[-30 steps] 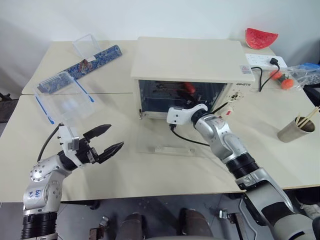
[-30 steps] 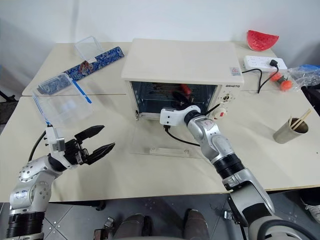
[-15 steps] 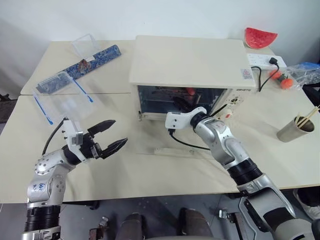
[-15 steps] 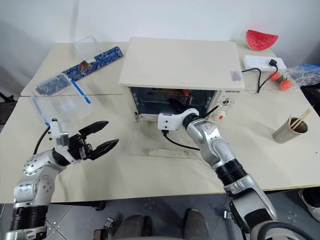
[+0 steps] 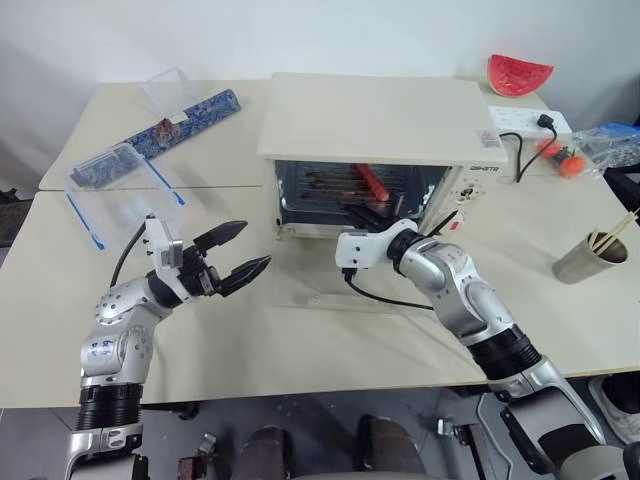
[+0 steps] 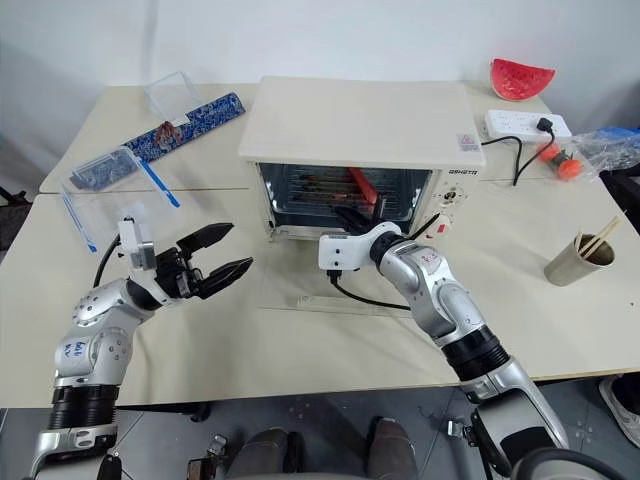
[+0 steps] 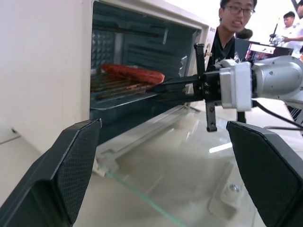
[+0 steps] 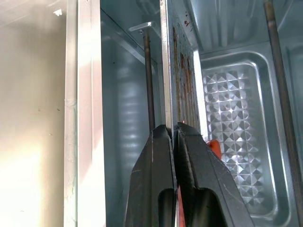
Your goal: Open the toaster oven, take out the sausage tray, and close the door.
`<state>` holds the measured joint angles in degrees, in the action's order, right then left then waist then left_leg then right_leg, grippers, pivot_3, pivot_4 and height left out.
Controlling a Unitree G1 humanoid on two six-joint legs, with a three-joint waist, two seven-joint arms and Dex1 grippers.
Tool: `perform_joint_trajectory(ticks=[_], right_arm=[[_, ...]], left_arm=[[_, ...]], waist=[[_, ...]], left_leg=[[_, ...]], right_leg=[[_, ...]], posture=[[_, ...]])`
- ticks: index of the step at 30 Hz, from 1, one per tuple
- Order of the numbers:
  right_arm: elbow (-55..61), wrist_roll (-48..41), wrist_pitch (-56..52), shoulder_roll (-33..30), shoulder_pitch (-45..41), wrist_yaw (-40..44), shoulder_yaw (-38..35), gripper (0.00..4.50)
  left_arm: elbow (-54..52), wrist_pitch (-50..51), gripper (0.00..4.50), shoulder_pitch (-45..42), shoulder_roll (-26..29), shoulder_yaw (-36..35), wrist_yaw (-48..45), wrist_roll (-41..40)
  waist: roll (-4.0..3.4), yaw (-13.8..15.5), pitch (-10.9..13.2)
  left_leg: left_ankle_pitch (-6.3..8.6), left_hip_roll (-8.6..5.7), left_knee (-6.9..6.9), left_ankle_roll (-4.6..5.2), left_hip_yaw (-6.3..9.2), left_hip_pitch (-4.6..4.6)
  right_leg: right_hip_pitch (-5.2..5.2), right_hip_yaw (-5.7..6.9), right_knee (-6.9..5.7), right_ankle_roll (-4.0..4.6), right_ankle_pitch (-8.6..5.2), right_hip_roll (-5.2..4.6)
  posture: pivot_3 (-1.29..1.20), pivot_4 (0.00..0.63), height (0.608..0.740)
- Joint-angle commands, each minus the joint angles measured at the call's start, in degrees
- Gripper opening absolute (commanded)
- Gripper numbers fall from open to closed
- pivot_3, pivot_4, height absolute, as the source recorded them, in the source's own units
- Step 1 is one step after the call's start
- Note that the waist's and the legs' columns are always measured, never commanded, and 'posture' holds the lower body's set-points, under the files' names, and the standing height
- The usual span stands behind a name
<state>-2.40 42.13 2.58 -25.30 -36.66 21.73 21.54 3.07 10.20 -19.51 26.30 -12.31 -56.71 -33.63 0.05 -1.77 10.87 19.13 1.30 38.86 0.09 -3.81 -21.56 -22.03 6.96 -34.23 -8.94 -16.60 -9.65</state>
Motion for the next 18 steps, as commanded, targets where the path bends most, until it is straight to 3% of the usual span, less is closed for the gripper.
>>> perform_joint_trajectory(ticks=[1, 18], right_arm=[[8.59, -1.31, 3.22, -1.78, 4.17, 0.78, -0.59, 0.06], [27.45, -0.75, -0.83, -4.84, 23.13, 5.80, -5.48, 0.06]], left_arm=[[0.27, 0.25, 4.50, -1.59, 0.27, -0.08, -0.49, -0.68], [-3.09, 12.09, 4.50, 1.97, 5.31, -2.44, -1.14, -5.10]], waist=[[0.00, 0.09, 0.00], [0.02, 1.03, -0.01]], left_leg=[[0.00, 0.00, -0.01, -0.01, 0.00, -0.01], [0.05, 0.08, 0.12, -0.05, -0.02, 0.00]], right_leg=[[-0.01, 0.00, 0.00, 0.00, 0.00, 0.00], [0.05, -0.02, 0.04, 0.02, -0.01, 0.07]], posture=[[0.00, 0.150, 0.740], [0.00, 0.150, 0.740]])
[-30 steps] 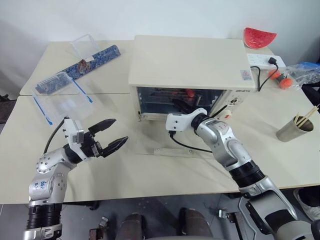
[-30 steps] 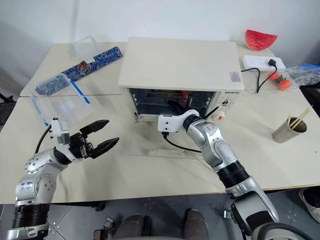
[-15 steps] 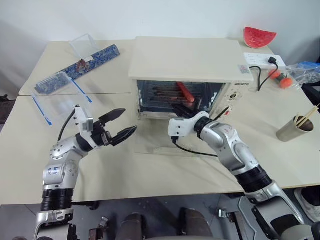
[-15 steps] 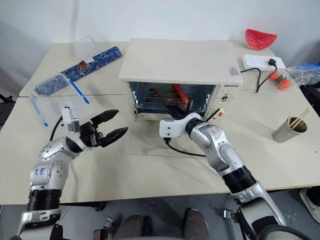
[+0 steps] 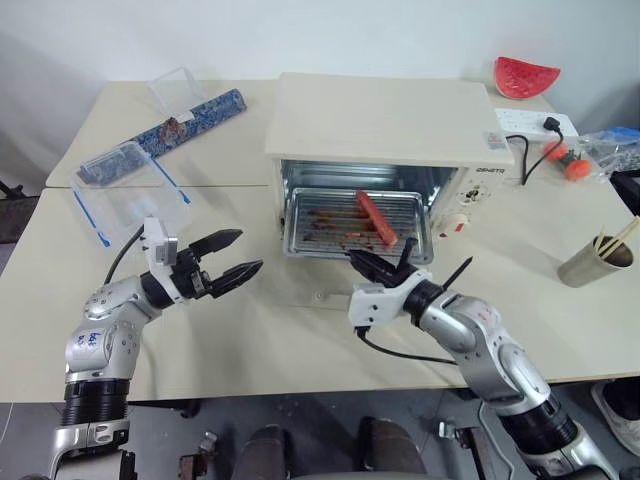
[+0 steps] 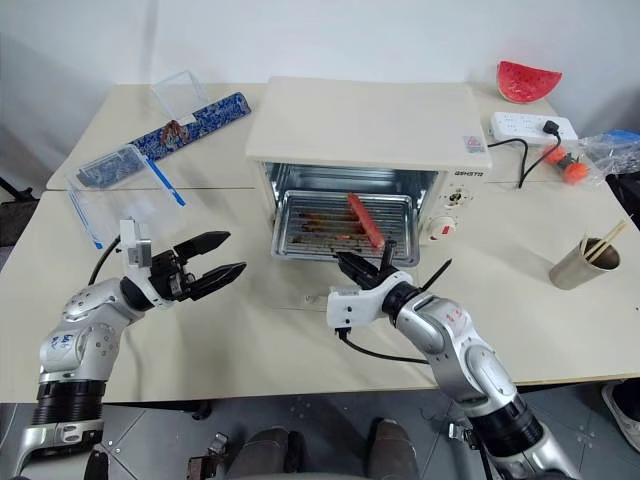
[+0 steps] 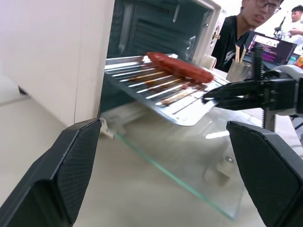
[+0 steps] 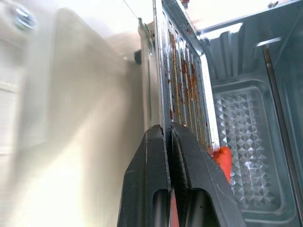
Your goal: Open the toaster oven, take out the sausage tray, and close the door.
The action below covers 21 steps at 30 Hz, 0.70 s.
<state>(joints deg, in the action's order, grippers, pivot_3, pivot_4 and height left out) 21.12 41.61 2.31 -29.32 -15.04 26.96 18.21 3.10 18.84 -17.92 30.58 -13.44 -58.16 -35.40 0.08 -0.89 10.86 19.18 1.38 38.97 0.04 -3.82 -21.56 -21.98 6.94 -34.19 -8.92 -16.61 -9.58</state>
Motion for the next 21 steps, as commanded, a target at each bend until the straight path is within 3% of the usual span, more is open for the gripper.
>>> perform_joint_trajectory(ticks=[1, 6, 12, 21], right_arm=[[4.88, -0.20, -0.59, -1.01, 2.32, 0.71, -2.59, 0.06], [9.41, -0.32, 1.11, -3.22, 6.82, -0.10, -5.94, 0.06], [12.24, 0.22, 5.02, -5.21, 12.66, -0.23, -6.49, 0.06], [12.67, 0.10, 8.32, -5.04, 11.54, -0.18, -7.20, 0.06]], left_arm=[[-3.88, 6.10, 4.50, 0.66, 1.17, -1.38, 0.63, -4.85], [-5.46, 29.02, 4.50, -1.30, 3.97, -1.61, 5.64, -16.27], [-5.70, 41.36, 4.50, -4.68, 4.46, -1.90, 11.01, -22.32], [-3.17, 61.74, 4.50, -10.32, -0.14, -5.00, 25.68, -33.59]], waist=[[0.00, 0.31, 0.00], [0.00, 0.88, 0.00], [0.04, 0.86, 0.00], [0.04, 0.79, 0.00]], left_leg=[[0.00, 0.00, 0.01, 0.00, 0.00, 0.00], [0.00, 0.01, 0.02, 0.00, 0.03, 0.00], [0.00, 0.00, 0.05, 0.00, 0.08, 0.01], [-0.01, 0.00, 0.09, -0.01, 0.08, 0.05]], right_leg=[[0.00, 0.00, 0.00, 0.00, 0.00, 0.00], [-0.01, -0.01, -0.03, 0.01, -0.01, 0.00], [0.05, -0.01, -0.03, 0.01, -0.01, 0.00], [0.06, -0.07, -0.06, 0.02, -0.01, 0.01]], posture=[[0.00, 0.150, 0.740], [0.00, 0.150, 0.740], [0.00, 0.150, 0.740], [0.00, 0.150, 0.740]])
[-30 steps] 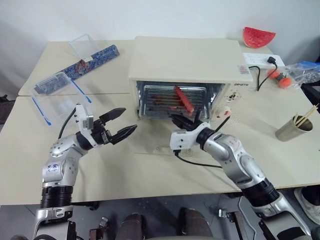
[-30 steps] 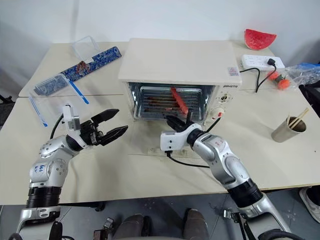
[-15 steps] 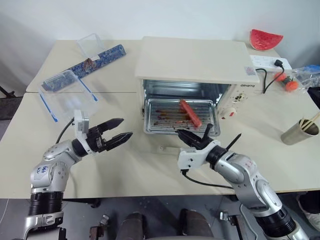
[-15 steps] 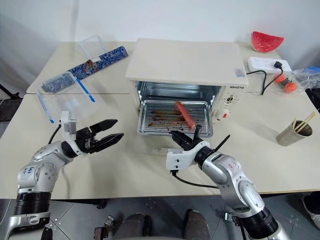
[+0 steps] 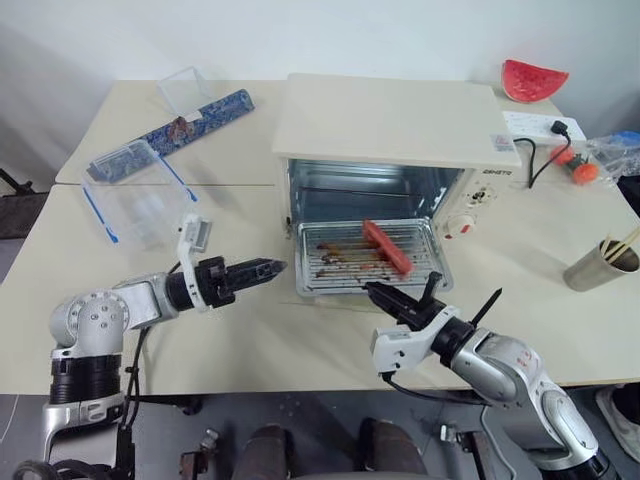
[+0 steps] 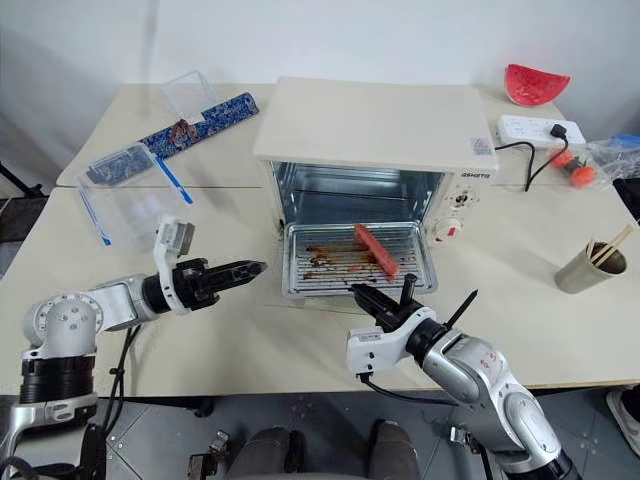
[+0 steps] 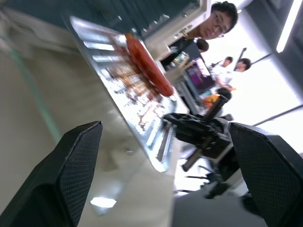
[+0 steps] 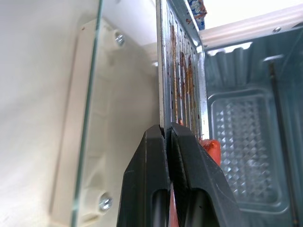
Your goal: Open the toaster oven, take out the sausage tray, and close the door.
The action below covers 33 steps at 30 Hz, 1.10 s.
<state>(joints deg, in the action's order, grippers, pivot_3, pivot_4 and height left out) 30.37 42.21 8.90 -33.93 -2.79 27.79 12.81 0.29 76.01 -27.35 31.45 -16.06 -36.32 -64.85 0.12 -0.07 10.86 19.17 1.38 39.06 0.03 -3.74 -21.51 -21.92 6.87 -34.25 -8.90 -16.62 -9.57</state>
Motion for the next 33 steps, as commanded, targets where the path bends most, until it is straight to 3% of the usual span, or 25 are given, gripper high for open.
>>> perform_joint_trajectory(ticks=[1, 10, 14, 18, 26, 30, 33], right_arm=[[3.53, -0.44, 2.16, -0.55, -1.02, -0.89, -1.81, 0.06], [3.20, -3.12, 5.55, -1.92, -2.60, 1.06, -1.73, 0.06], [3.36, -4.39, 6.06, -2.53, -2.61, 2.07, -2.32, 0.00], [3.40, -5.41, 6.60, -3.12, -2.43, 2.87, -2.37, 0.00], [2.85, -9.19, 7.84, -4.77, -2.70, 4.73, -3.11, 0.00], [2.77, -10.43, 7.65, -4.90, -2.86, 5.72, -3.67, 0.00], [3.03, -12.73, 7.55, -4.86, -3.13, 6.63, -3.97, 0.00]], left_arm=[[-0.11, 5.83, 4.50, -1.21, -1.96, -3.19, 5.54, -5.67], [3.81, 9.68, 4.50, -2.73, -8.68, -8.61, 20.52, -14.09], [6.37, 9.94, 3.66, -2.87, -10.35, -9.31, 26.39, -17.24], [8.03, 9.65, 2.45, -2.84, -10.94, -8.83, 31.07, -22.18], [7.97, 4.46, 0.07, 1.73, -9.17, -2.13, 43.16, -39.67], [6.83, -0.06, 0.01, 3.38, -6.62, 2.01, 46.99, -47.26], [6.38, -1.09, 0.01, 4.14, -5.85, 2.88, 46.78, -48.15]], waist=[[0.00, -0.02, 0.00], [0.02, 0.06, 0.00], [0.03, 0.11, 0.00], [0.04, 0.08, 0.00], [0.04, 0.12, 0.00], [0.04, 0.14, 0.00], [0.04, 0.23, 0.00]], left_leg=[[0.00, 0.00, 0.00, 0.00, 0.00, 0.00], [-0.01, 0.00, 0.01, -0.01, 0.01, 0.10], [-0.01, -0.02, 0.01, -0.01, 0.01, 0.17], [0.00, -0.01, 0.00, -0.01, 0.01, 0.20], [0.00, -0.01, 0.00, -0.02, 0.16, 0.26], [0.00, -0.01, 0.00, -0.02, 0.18, 0.32], [0.00, -0.03, 0.00, -0.01, 0.18, 0.32]], right_leg=[[0.00, 0.00, 0.00, 0.00, 0.00, 0.00], [0.10, -0.02, 0.01, 0.00, 0.00, 0.00], [0.23, -0.01, 0.08, 0.00, 0.00, 0.00], [0.25, -0.02, 0.08, 0.00, 0.00, 0.00], [0.30, -0.07, 0.12, 0.00, 0.00, 0.00], [0.31, -0.14, 0.12, 0.01, 0.00, 0.00], [0.32, -0.18, 0.16, 0.02, 0.00, 0.00]], posture=[[0.00, 0.150, 0.740], [0.00, 0.150, 0.740], [0.00, 0.150, 0.740], [0.00, 0.150, 0.740], [0.00, 0.150, 0.740], [0.00, 0.150, 0.740], [0.00, 0.150, 0.740]])
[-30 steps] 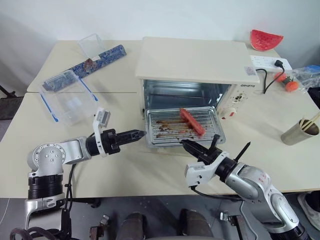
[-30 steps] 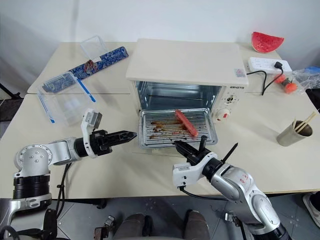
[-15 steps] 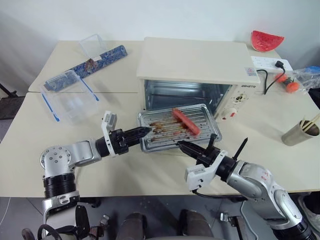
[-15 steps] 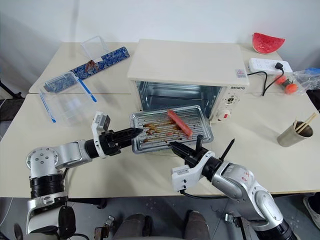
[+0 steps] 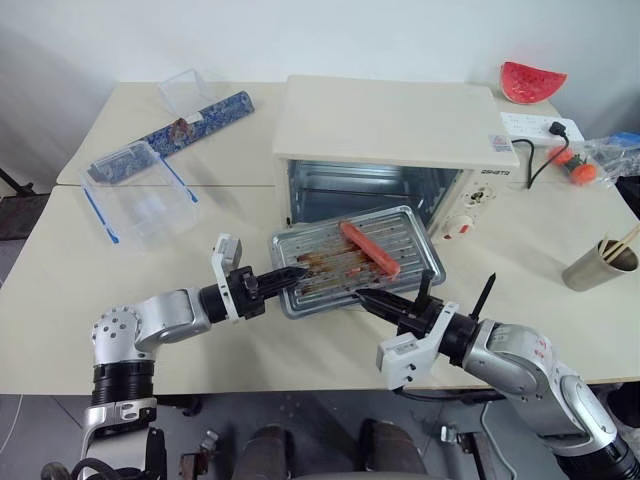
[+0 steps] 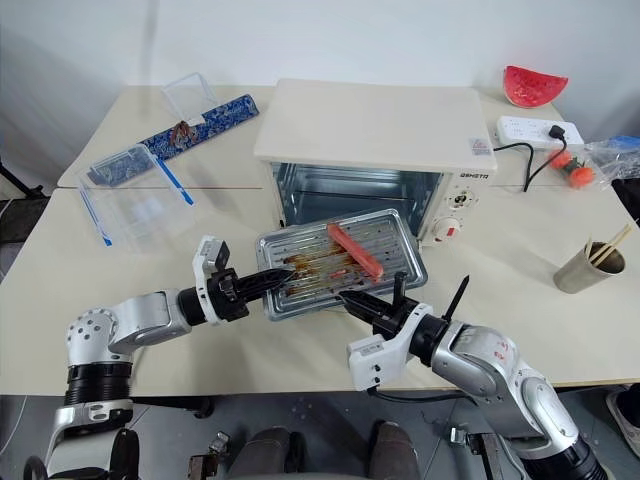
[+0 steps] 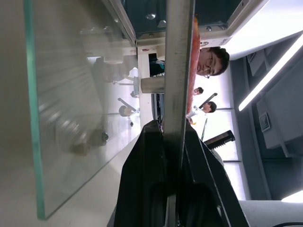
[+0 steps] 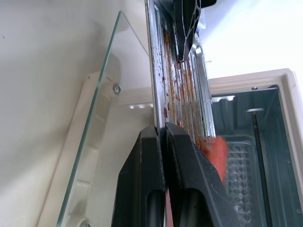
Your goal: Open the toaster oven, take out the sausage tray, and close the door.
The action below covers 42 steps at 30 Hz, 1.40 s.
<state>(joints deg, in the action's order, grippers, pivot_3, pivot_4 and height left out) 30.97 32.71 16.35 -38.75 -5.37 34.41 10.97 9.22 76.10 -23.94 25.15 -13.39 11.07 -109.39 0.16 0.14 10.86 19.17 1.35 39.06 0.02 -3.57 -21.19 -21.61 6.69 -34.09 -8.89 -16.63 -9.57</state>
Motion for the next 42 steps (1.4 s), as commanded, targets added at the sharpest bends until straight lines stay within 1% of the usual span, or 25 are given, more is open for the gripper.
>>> perform_joint_trajectory(ticks=[1, 2, 5, 7, 10, 13, 15, 16, 20, 23, 26, 29, 32, 37, 38, 42], right_arm=[[2.64, -5.35, -0.49, 0.20, -0.47, 0.73, -2.33, 0.00], [2.95, -7.98, -1.46, 0.28, -0.15, 2.00, -2.41, 0.27], [3.44, -12.19, -3.06, -0.16, 0.82, 3.89, -3.27, 1.04], [3.42, -13.76, -2.48, -0.74, 1.09, 4.11, -4.00, 1.80], [3.43, -17.41, 0.00, -1.60, 2.87, 4.58, -5.40, 2.74], [2.43, -23.86, 2.94, -3.41, 5.88, 6.22, -7.93, 3.76], [0.65, -26.81, 6.39, -4.76, 7.12, 6.82, -9.71, 4.45], [-0.27, -27.94, 7.08, -5.31, 7.54, 7.16, -10.44, 4.48], [-3.55, -33.58, 7.76, -6.47, 8.88, 8.92, -12.64, 4.48], [-8.01, -40.00, 5.88, -7.01, 9.73, 11.11, -15.21, 4.48], [-15.95, -44.95, 4.41, -6.85, 9.01, 12.12, -19.53, 3.93], [-19.76, -46.44, 4.66, -7.13, 8.36, 13.76, -20.96, 2.94], [-26.21, -48.09, 4.46, -7.60, 7.05, 16.39, -22.33, 1.99], [-33.62, -50.64, 2.65, -6.36, 4.38, 19.72, -21.78, 0.24], [-34.79, -50.92, 2.12, -6.31, 4.05, 20.47, -21.49, 0.02], [-39.06, -50.50, 1.26, -6.18, 2.32, 22.61, -20.35, 0.02]], left_arm=[[-2.70, -1.21, 0.01, 1.02, 0.62, 0.26, -1.00, -3.61], [-2.92, -1.23, 0.00, 1.43, 0.85, 0.17, -1.32, -3.61], [-3.64, -0.97, 0.00, 2.91, 2.43, -0.79, -2.80, -3.61], [-3.87, -0.69, 0.00, 3.78, 3.94, -1.47, -4.09, -3.61], [-4.16, -0.02, 0.00, 5.75, 7.26, -3.21, -6.90, -3.61], [-4.05, 0.51, 0.00, 8.70, 11.78, -6.76, -10.70, -3.61], [-3.36, 0.72, 0.00, 10.93, 13.87, -9.15, -13.15, -3.61], [-3.37, 1.09, 0.00, 12.14, 14.87, -10.06, -14.73, -3.61], [-3.01, 2.01, 0.00, 16.50, 17.52, -13.19, -19.22, -3.61], [-2.04, 1.77, 0.00, 20.80, 17.98, -18.04, -22.26, -3.61], [-2.78, 0.85, 0.00, 28.53, 17.39, -23.39, -23.08, -3.61], [-4.97, 0.31, 0.00, 32.00, 16.50, -25.36, -24.47, -3.61], [-7.06, -1.74, 0.00, 36.84, 13.01, -29.14, -24.48, -3.61], [-9.50, -5.08, 0.00, 41.12, 7.39, -33.78, -23.92, -3.61], [-9.90, -5.44, 0.00, 41.63, 6.69, -34.32, -23.72, -3.61], [-11.14, -7.27, 0.00, 42.46, 3.78, -36.05, -22.49, -3.61]], waist=[[0.00, 0.01, 0.00], [0.00, -0.01, 0.00], [0.00, -0.04, 0.00], [0.00, -0.06, 0.00], [0.00, -0.08, 0.00], [0.00, -0.20, 0.00], [0.00, -0.19, 0.00], [0.00, -0.19, 0.00], [0.00, -0.06, 0.00], [0.00, -0.19, 0.00], [0.00, -0.28, 0.00], [-0.01, -0.35, 0.00], [-0.01, -0.14, 0.01], [-0.01, -0.28, 0.01], [-0.01, -0.28, 0.01], [-0.02, -0.16, 0.00]], left_leg=[[0.00, -0.01, 0.00, 0.00, -0.03, 0.00], [0.00, -0.01, 0.00, 0.00, -0.05, 0.00], [0.00, 0.00, -0.01, 0.00, -0.09, 0.00], [0.00, 0.00, -0.01, 0.00, -0.13, -0.01], [0.00, 0.01, -0.02, 0.00, -0.16, 0.00], [0.01, 0.01, -0.06, 0.00, -0.15, -0.01], [0.01, 0.01, -0.11, 0.00, -0.15, 0.00], [0.01, 0.02, -0.10, 0.01, -0.15, 0.00], [0.02, 0.03, -0.09, 0.02, -0.14, 0.01], [0.05, 0.06, -0.10, 0.04, -0.10, 0.01], [0.06, 0.10, -0.10, 0.05, -0.07, 0.02], [0.15, 0.14, -0.10, 0.08, -0.13, 0.08], [0.16, 0.21, -0.06, 0.08, -0.12, 0.04], [0.21, 0.28, -0.05, 0.08, -0.17, 0.07], [0.21, 0.28, -0.05, 0.08, -0.18, 0.08], [0.22, 0.28, -0.03, 0.08, -0.18, 0.07]], right_leg=[[0.00, 0.00, 0.02, 0.00, 0.00, 0.00], [0.00, 0.00, 0.01, 0.00, 0.00, 0.00], [0.00, 0.01, 0.02, 0.00, 0.00, 0.01], [0.00, 0.02, 0.02, 0.01, -0.01, 0.02], [0.00, 0.01, 0.03, 0.06, -0.03, 0.03], [-0.01, 0.01, 0.06, 0.06, -0.03, 0.03], [-0.02, -0.01, 0.09, 0.07, -0.04, 0.03], [-0.02, -0.01, 0.12, 0.07, -0.04, 0.03], [-0.01, -0.07, 0.15, 0.09, -0.05, 0.03], [-0.02, -0.12, 0.18, 0.10, -0.05, 0.03], [-0.03, -0.14, 0.19, 0.12, -0.06, 0.03], [-0.04, -0.20, 0.21, 0.15, -0.08, 0.04], [-0.05, -0.21, 0.21, 0.18, -0.09, 0.05], [-0.05, -0.26, 0.22, 0.20, -0.10, 0.05], [-0.05, -0.26, 0.20, 0.22, -0.11, 0.05], [-0.06, -0.26, 0.21, 0.24, -0.10, 0.07]], posture=[[0.00, 0.150, 0.740], [0.00, 0.150, 0.740], [0.00, 0.150, 0.740], [0.00, 0.150, 0.740], [0.00, 0.150, 0.740], [0.00, 0.150, 0.740], [0.00, 0.150, 0.740], [0.00, 0.150, 0.740], [0.00, 0.150, 0.740], [0.00, 0.150, 0.740], [0.00, 0.150, 0.740], [0.00, 0.150, 0.740], [0.00, 0.150, 0.740], [0.00, 0.150, 0.740], [0.00, 0.150, 0.740], [0.00, 0.150, 0.740]])
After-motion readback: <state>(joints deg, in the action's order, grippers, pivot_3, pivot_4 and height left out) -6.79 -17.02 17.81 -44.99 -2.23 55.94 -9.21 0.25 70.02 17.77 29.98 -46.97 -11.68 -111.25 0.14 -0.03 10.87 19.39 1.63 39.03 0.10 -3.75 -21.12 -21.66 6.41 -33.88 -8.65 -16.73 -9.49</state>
